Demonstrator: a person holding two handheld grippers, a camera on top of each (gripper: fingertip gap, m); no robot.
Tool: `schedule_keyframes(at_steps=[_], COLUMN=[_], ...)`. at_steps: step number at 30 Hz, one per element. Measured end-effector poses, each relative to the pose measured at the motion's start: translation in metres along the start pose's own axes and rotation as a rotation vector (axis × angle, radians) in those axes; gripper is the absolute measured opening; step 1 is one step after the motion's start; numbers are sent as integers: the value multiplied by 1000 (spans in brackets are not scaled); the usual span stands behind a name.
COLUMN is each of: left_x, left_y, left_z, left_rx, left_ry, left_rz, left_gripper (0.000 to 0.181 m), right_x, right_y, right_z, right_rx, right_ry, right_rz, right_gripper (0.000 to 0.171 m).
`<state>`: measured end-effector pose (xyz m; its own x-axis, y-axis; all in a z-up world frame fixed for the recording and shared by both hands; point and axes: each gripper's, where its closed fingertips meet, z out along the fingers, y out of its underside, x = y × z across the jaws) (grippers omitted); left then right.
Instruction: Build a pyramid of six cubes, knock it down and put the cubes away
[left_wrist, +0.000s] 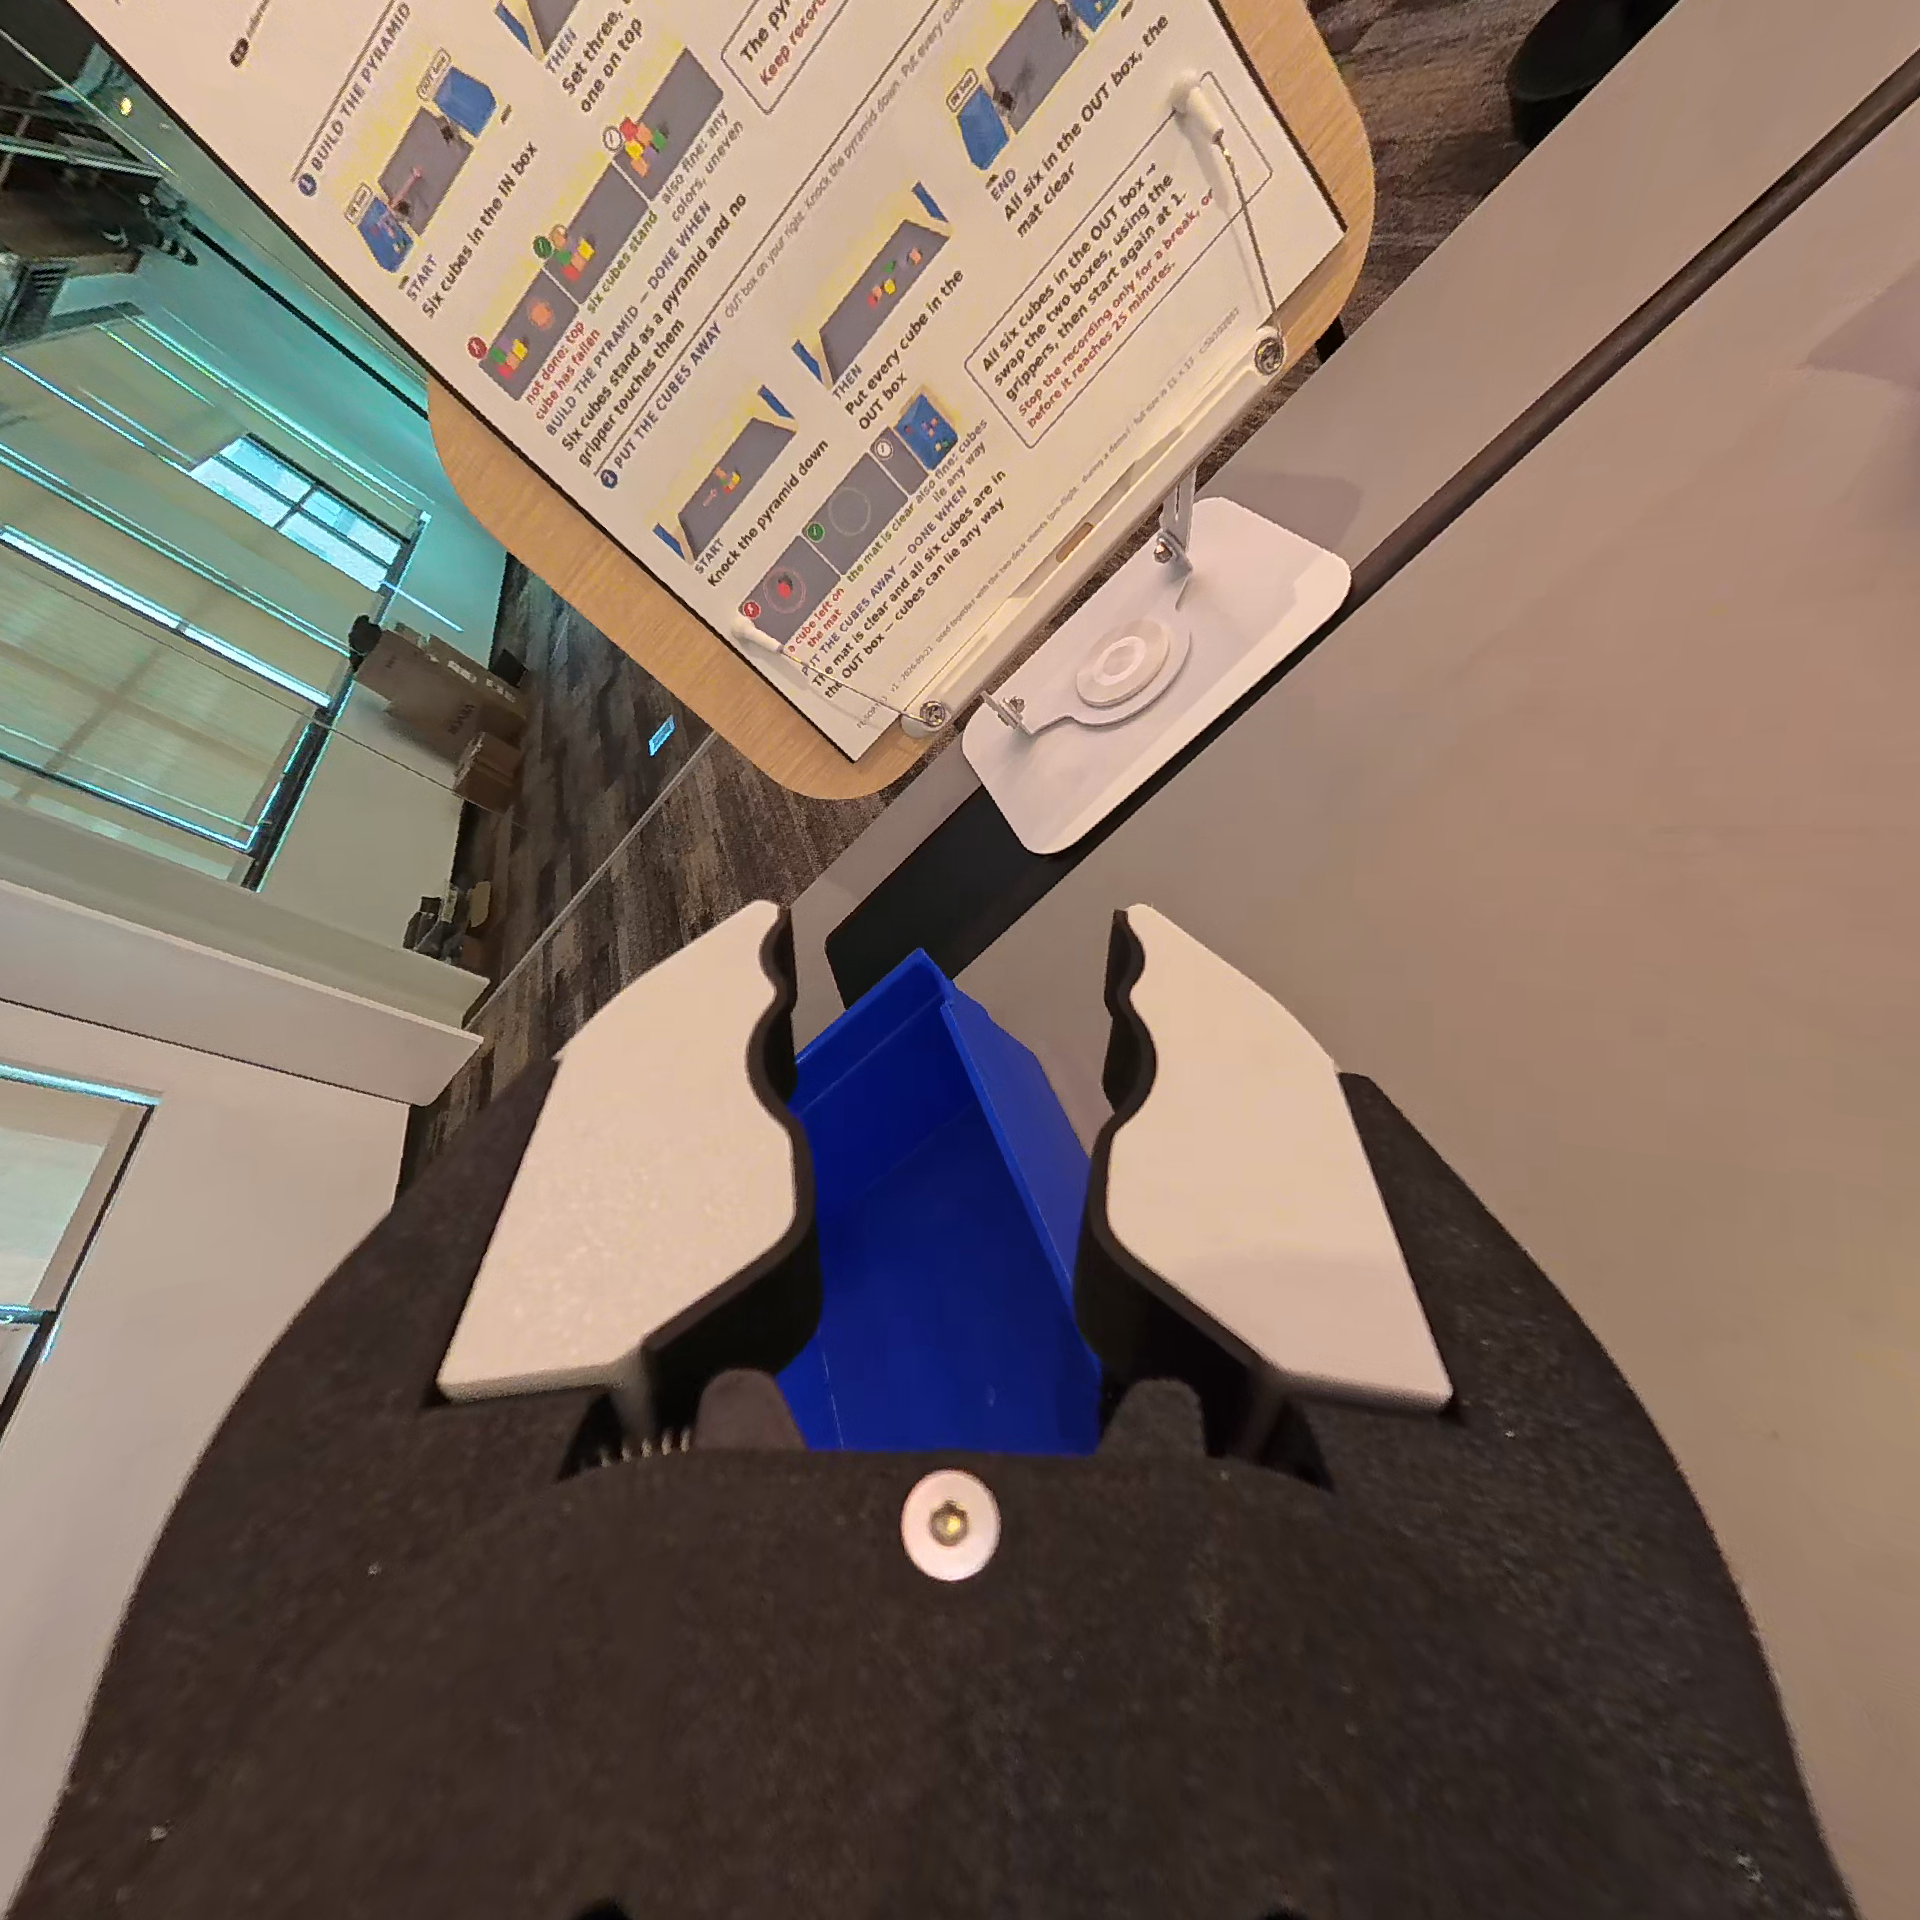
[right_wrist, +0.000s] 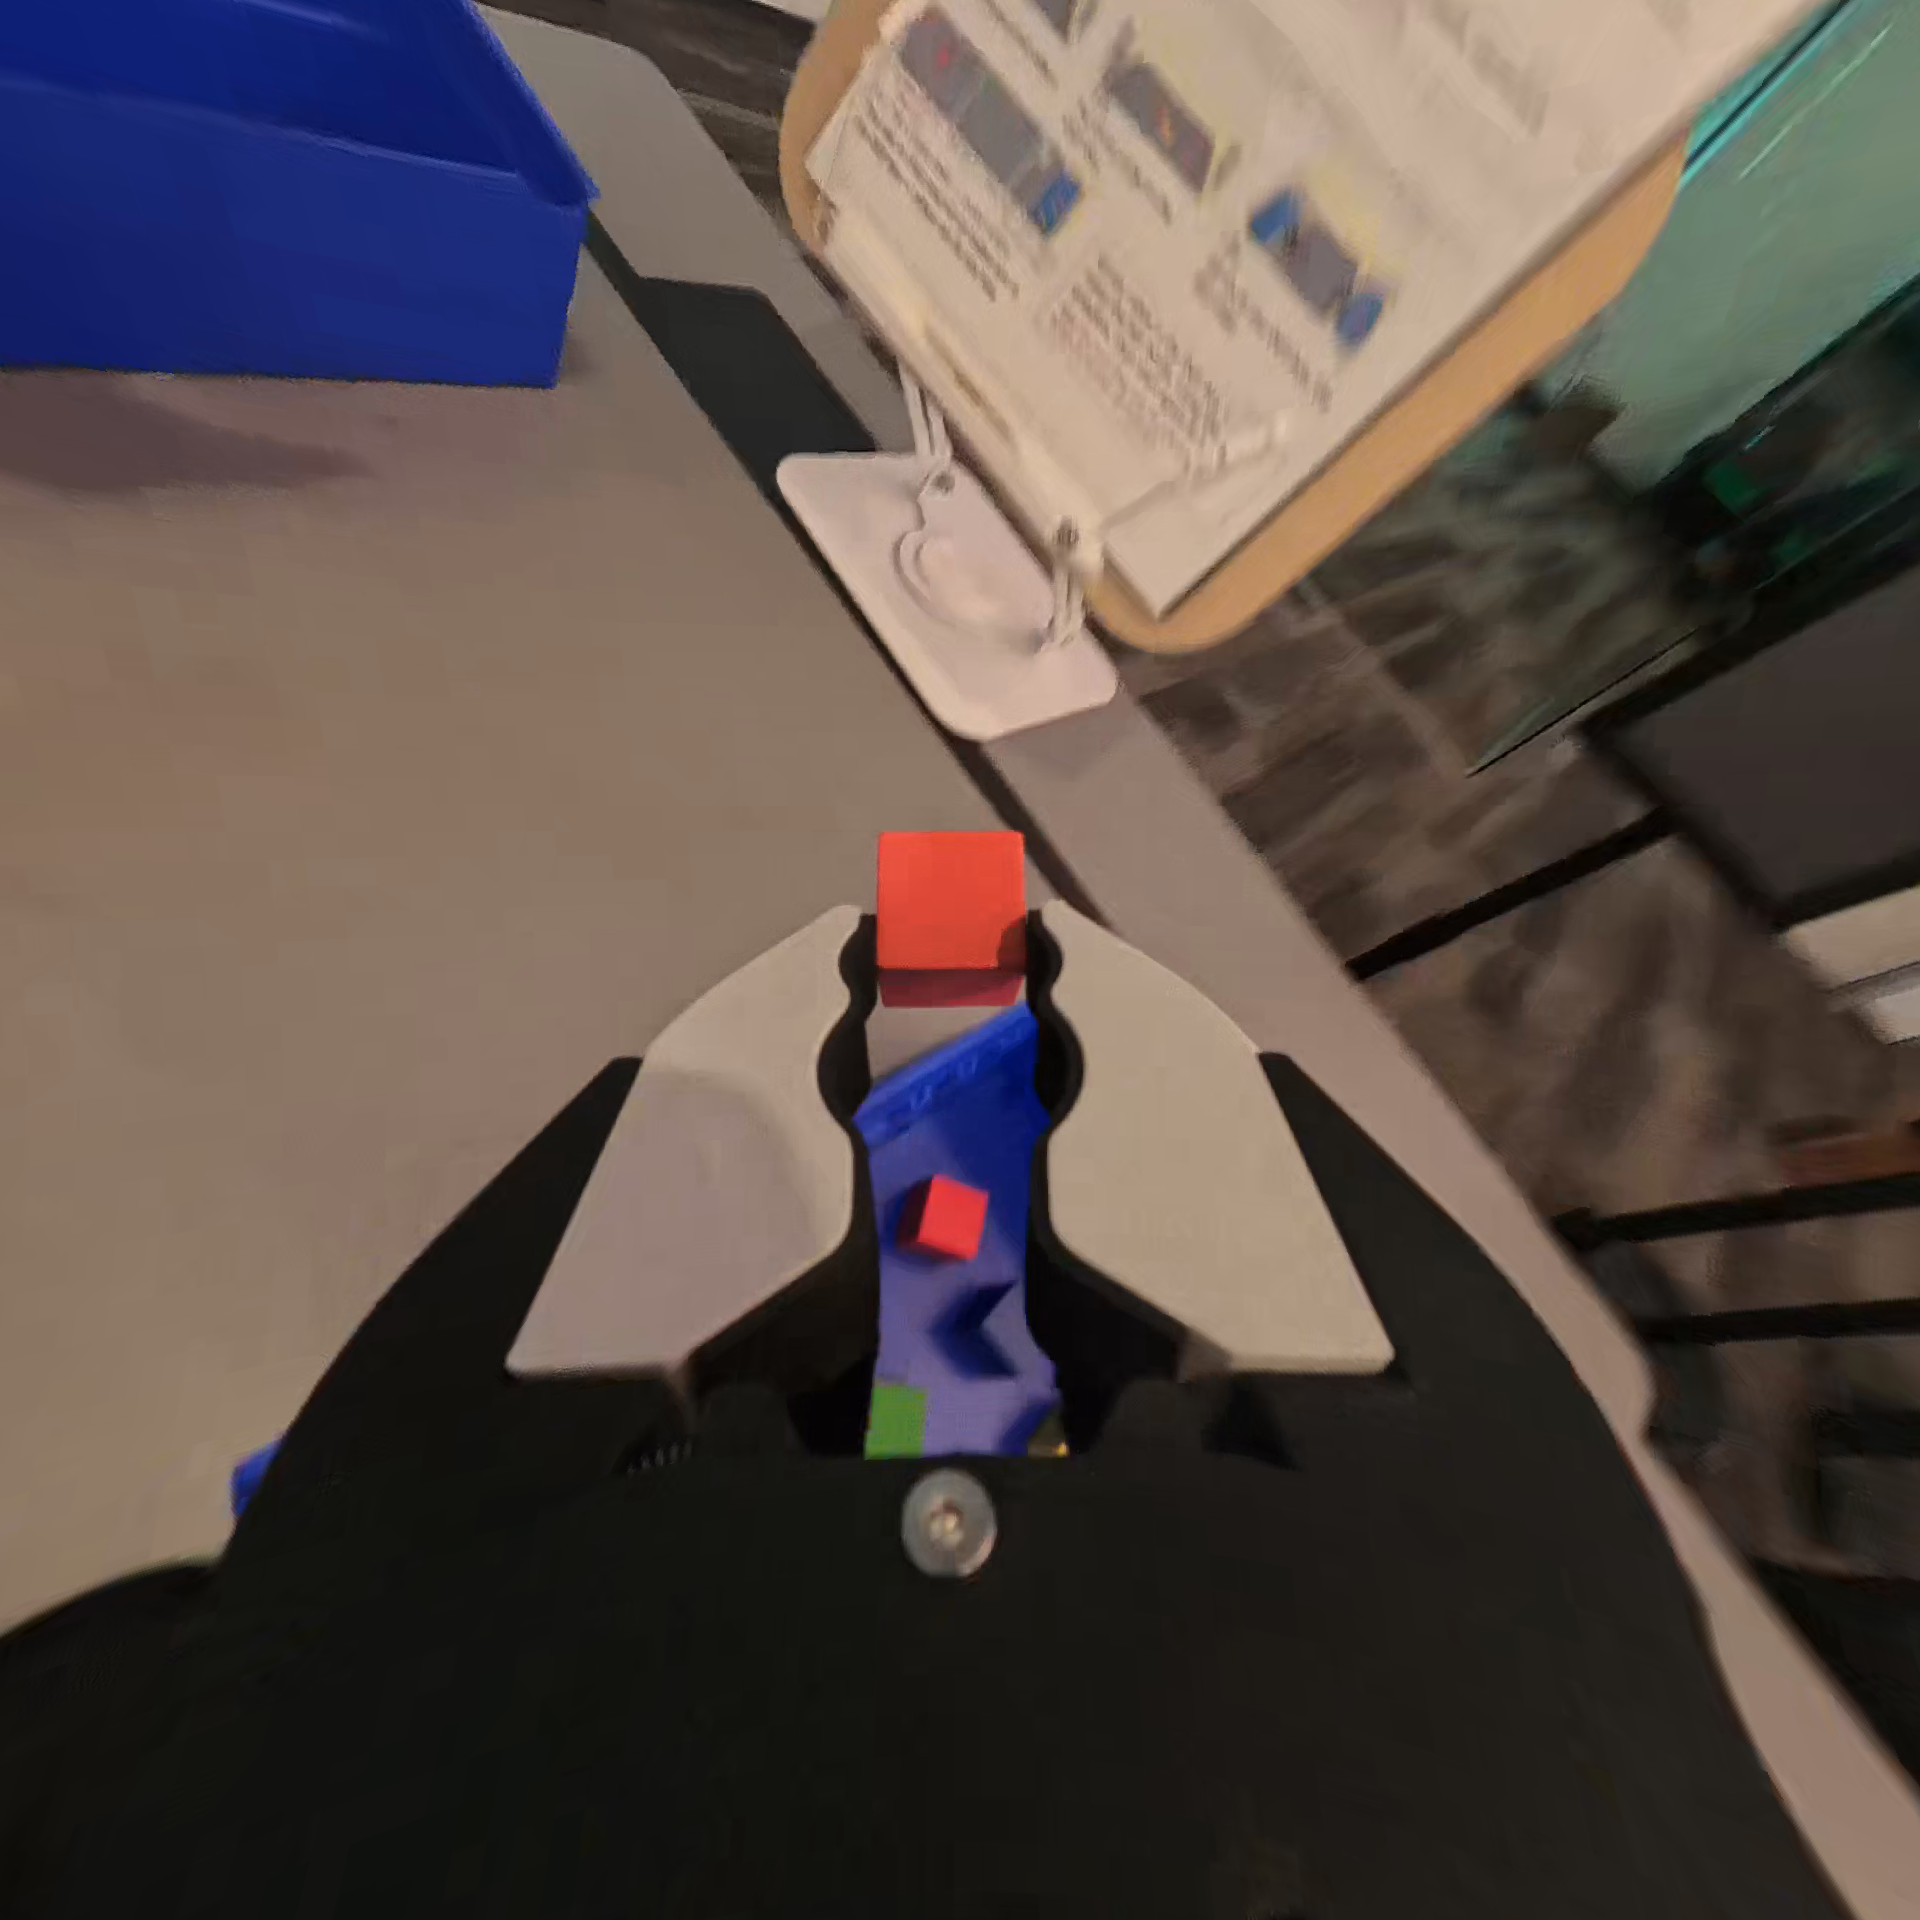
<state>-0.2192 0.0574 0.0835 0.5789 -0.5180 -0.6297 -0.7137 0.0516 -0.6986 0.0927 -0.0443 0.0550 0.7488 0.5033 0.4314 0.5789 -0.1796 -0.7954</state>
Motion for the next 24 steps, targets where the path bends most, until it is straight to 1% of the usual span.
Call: schedule_keyframes(at_steps=[1, 3, 6, 8, 11, 14, 16, 18, 19, 22, 24], left_x=[0, 2, 5, 8, 12, 14, 15, 12, 9, -6, -23], left_y=[-1, -2, -3, -1, 2, 2, 2, 3, 3, 3, 10], left_z=[-1, -3, -2, 0, 4, 5, 5, 5, 4, -3, -10], left_rx=[2, 8, 7, -6, -27, -27, -30, -30, -25, 1, 6], left_ry=[0, 3, 12, 16, 17, 24, 25, 20, 17, 11, 7], left_rz=[0, 1, 6, 17, 34, 36, 38, 29, 18, -40, -94], left_gripper=[57, 57, 57, 57, 57, 57, 58, 59, 59, 59, 59], right_x=[4, 0, -26, -42, -54, -57, -54, -46, -39, -2, 41], right_y=[18, 62, 124, 151, 179, 191, 187, 178, 172, 149, 141], right_z=[-2, -1, 10, 22, 34, 43, 46, 43, 39, 21, -1], right_rx=[-21, -122, -325, -437, -594, -638, -612, -572, -546, -438, -394], right_ry=[-33, -133, -300, -376, -418, -424, -407, -377, -349, -167, 57], right_rz=[51, 144, 193, 155, 136, 132, 186, 213, 206, 181, 226], right_gripper=[28, 28, 30, 29, 30, 30, 30, 43, 45, 45, 44])
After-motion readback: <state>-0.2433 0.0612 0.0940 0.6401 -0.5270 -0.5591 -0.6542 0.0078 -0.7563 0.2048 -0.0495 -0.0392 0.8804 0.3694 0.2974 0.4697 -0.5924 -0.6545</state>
